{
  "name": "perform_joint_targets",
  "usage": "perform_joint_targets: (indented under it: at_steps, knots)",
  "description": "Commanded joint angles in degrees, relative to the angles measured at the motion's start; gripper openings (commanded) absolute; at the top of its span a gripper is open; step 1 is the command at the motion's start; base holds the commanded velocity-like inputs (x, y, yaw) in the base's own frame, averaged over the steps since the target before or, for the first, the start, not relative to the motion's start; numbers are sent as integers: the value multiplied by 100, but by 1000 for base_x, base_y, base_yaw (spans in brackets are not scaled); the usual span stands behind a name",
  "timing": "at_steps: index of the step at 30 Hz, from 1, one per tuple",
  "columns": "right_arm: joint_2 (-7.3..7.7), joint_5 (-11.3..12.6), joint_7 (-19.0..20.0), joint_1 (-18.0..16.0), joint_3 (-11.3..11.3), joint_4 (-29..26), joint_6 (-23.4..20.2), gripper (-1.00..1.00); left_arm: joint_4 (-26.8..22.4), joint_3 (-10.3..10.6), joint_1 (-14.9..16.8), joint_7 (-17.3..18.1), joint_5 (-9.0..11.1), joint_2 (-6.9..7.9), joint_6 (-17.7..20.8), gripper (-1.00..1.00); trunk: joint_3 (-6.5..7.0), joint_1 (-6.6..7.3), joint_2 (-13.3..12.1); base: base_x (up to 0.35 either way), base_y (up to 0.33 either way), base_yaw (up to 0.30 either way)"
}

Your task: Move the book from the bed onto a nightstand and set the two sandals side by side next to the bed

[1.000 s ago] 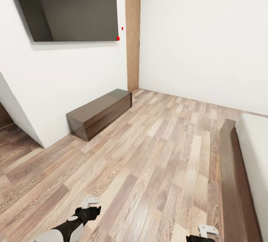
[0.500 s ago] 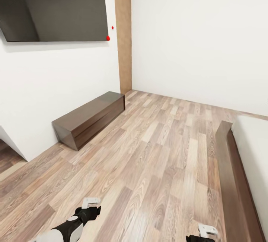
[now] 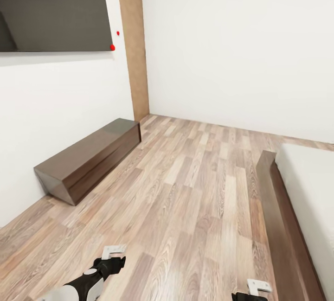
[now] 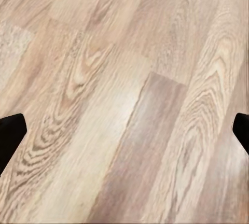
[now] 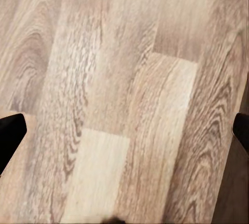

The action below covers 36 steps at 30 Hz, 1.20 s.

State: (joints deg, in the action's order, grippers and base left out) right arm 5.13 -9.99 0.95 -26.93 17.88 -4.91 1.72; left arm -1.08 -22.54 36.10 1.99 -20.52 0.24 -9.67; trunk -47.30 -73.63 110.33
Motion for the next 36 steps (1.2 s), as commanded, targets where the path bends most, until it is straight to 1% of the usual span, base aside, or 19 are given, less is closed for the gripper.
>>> perform_joint_targets:
  at_steps: [1,7,17,19,20,21,22,26,29,32,36]
  knots:
    - [-1,-56,10,-5,50,7,16,100,3,-49,2,20,-39,1,-17,100,-5,-3,2,333,0,-280]
    - [-3,-56,10,-5,50,7,17,100,4,-49,2,20,-35,-2,-15,100,-5,-3,2,333,0,-195]
    - [-17,-53,18,-5,49,36,21,100,11,-41,-31,12,-40,-48,-17,100,-5,-3,2,334,0,-20]
    - [-19,-51,17,-1,49,39,19,100,11,-40,-138,12,-40,-53,-17,100,-5,-3,2,334,0,-2]
    - [-19,-50,14,1,49,40,17,100,11,-40,-236,12,-42,-55,-18,100,-5,-3,2,334,0,-1]
    - [-20,-48,7,2,49,42,14,100,11,-40,-427,12,-50,-57,-21,100,-5,-3,2,334,0,0]
    - [-22,-48,5,3,49,42,13,100,8,-43,-506,12,-53,-56,-23,100,-5,-3,2,334,0,0]
    - [-27,-47,2,3,49,48,13,100,5,-47,-753,10,-56,-49,-41,100,-5,-3,2,333,0,0]
    - [-26,-47,1,3,49,139,12,100,3,-48,-961,5,-54,-29,-162,100,-5,-3,2,334,0,0]
    - [-24,-47,3,5,49,434,15,100,3,-49,-1046,-1,-45,-13,-290,100,-5,-3,2,334,0,0]
    - [-22,-49,24,6,52,590,14,100,3,-49,-1077,-5,-41,-8,-342,100,-5,-3,2,334,32,0]
